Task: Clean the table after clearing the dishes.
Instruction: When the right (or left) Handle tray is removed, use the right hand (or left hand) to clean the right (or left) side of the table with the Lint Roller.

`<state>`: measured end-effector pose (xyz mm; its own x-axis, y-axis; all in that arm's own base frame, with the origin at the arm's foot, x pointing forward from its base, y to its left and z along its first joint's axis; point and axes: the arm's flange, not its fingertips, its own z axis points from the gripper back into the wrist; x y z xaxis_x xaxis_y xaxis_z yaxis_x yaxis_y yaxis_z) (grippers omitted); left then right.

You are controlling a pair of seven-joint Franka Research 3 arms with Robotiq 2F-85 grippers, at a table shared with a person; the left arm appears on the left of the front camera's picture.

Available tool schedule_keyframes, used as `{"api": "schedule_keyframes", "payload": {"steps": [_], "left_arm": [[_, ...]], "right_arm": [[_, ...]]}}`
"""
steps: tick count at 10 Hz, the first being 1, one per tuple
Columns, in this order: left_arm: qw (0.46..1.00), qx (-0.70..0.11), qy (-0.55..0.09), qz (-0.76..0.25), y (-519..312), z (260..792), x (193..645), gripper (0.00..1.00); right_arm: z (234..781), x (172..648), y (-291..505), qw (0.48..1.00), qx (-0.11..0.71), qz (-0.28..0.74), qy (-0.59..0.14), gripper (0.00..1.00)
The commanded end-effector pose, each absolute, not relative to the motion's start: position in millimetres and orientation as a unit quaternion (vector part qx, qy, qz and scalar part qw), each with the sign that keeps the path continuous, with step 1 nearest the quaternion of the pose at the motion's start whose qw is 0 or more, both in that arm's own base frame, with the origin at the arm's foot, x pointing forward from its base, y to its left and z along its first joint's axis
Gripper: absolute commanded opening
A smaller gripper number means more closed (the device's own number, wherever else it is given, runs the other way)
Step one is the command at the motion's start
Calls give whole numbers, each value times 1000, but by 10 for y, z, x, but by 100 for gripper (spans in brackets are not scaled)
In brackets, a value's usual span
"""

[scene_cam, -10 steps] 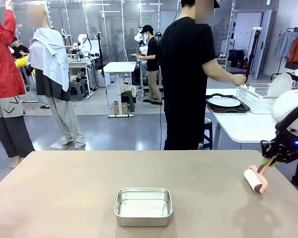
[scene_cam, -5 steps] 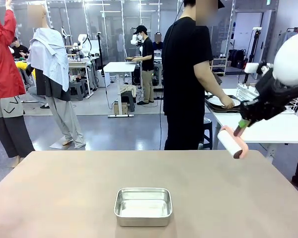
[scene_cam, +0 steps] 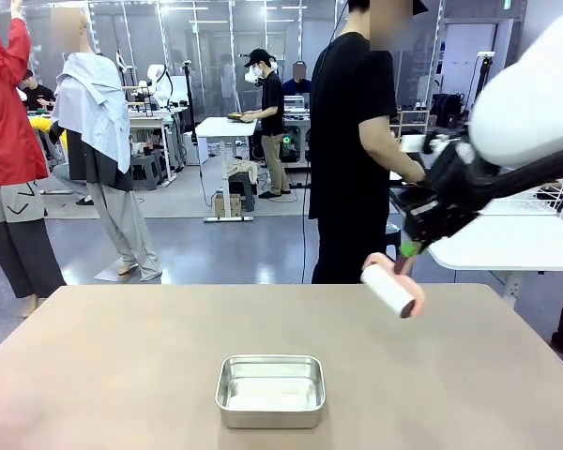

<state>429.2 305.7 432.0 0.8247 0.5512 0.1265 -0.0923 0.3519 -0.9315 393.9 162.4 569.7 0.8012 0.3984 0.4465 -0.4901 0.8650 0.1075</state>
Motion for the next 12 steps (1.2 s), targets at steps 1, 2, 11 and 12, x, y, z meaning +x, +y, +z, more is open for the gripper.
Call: {"api": "schedule_keyframes", "payload": {"steps": [1,2,11,12], "left_arm": [[794,-534,-214,198,3081,4347,4264,100],[794,-534,-214,198,3081,4347,4264,100],[794,-534,-214,198,3081,4347,4264,100],[794,-534,-214,198,3081,4347,4264,100]], "right_arm": [[5900,4133,2077,915,105,332,-206,21],[5930,4171,2336,902,104,368,-202,21],[5860,4097,2668,897,97,384,-196,21],[5860,4097,2668,897,97,384,-196,21]]}}
